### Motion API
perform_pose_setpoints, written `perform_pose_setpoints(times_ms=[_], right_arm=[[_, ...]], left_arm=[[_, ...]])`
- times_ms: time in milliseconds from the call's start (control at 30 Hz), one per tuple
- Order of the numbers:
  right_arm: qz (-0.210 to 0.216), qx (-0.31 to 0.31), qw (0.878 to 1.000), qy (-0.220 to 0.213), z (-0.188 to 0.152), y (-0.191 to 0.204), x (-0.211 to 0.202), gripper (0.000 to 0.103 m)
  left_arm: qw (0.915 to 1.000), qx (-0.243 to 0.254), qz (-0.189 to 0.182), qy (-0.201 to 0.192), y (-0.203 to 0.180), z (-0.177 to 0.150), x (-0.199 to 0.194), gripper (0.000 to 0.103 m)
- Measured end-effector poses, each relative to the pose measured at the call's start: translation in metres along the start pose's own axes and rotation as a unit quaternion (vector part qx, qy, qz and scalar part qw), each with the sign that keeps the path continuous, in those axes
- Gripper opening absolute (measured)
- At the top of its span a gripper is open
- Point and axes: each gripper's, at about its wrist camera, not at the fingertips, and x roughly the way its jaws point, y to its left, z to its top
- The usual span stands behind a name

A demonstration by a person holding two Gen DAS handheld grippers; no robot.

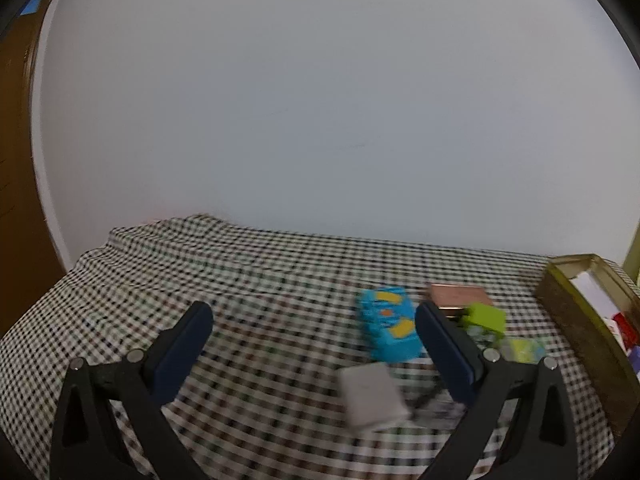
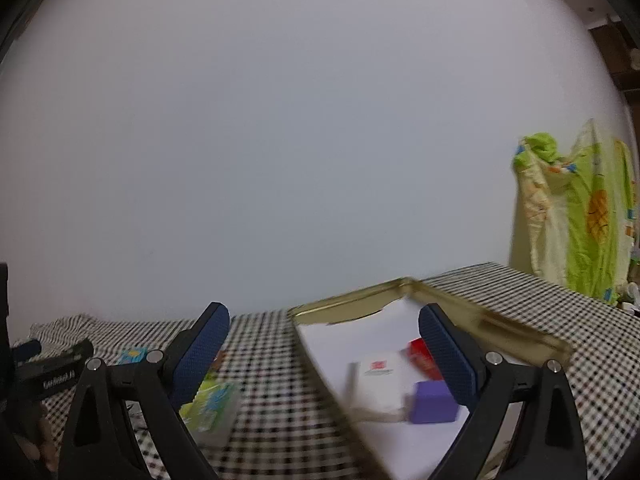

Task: Organize rigid objects
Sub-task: 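Move the left tool toward the white charger while the right tool approaches the green floss box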

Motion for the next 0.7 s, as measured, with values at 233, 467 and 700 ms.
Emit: perform_pose_setpoints(times_ms=[233,467,700], right_arm=[[0.02,-0.047,0.996,0.07,-0.009,0.038,0.025,0.098],[0.043,-0.057,0.987,0.145,-0.018,0.061,0.051,0.097],[0.041,-0.105,0.97,0.216,-0.032,0.082,0.073,0.082]], left_arm=[[0.9992,-0.017,0.024,0.029,0.027,0.005,0.023,0.102],[0.9971,-0.015,0.034,0.066,0.038,0.003,0.038,0.102],[0.9959,0.026,0.036,0.078,0.028,0.0,0.042,0.102]])
